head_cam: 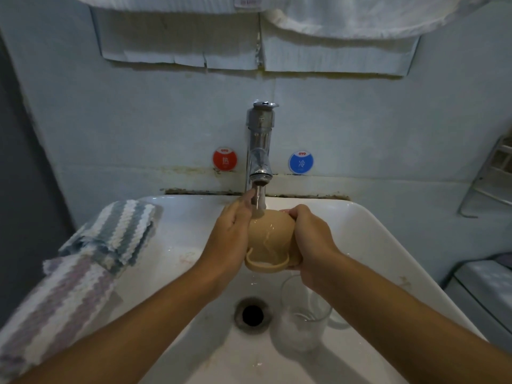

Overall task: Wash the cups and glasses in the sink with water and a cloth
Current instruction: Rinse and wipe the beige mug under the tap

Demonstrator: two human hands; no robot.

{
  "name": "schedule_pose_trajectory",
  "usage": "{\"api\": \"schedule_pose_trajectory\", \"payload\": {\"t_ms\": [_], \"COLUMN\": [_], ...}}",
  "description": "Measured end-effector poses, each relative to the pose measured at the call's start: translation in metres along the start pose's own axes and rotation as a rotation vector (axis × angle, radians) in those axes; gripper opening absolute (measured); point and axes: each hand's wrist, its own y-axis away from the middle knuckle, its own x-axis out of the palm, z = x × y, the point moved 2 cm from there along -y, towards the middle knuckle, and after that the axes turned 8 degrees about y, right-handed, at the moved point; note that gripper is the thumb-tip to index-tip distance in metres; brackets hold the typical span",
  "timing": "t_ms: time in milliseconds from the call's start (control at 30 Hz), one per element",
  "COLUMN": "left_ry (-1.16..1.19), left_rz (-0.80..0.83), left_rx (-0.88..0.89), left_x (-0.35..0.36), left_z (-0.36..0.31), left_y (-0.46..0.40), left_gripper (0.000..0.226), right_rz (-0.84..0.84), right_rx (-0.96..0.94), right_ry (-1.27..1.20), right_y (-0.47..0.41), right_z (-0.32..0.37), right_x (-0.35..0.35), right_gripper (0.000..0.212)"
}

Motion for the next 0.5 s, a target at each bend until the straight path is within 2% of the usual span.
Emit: {"api": "schedule_pose_trajectory", "payload": {"t_ms": [133, 200, 267, 333, 500], "left_ry": [-0.089, -0.09, -0.068, -0.029, -0.023], "left_rz": [0.048, 0.011, -0.072, -0.151, -0.154], "left_rx": [0.026, 0.055, 0.067, 0.023, -0.009], "left_x": [0.004, 0.001, -0.004, -0.008, -0.008], "left_z": [-0.001, -0.001, -0.002, -0.001, 0.0], "left_y": [0.005, 0.003, 0.002, 0.001, 0.002], "left_gripper": [0.038, 0.027, 0.021, 0.028, 0.025], "right_rz": [-0.021, 0.04, 0.132, 0.176, 0.158], "right_rx": [-0.149, -0.209, -0.227, -0.246, -0.325], "right_ry": [0.1, 0.13, 0.16, 0.2, 0.202], "right_y": [-0.004, -0.003, 0.0, 0.002, -0.002], "right_z": [-0.002, -0.002, -0.003, -0.003, -0.005], "right_x": [0.0, 0.002, 0.005, 0.009, 0.009], "right_gripper": [0.017, 0.017, 0.032, 0.041, 0.018]}}
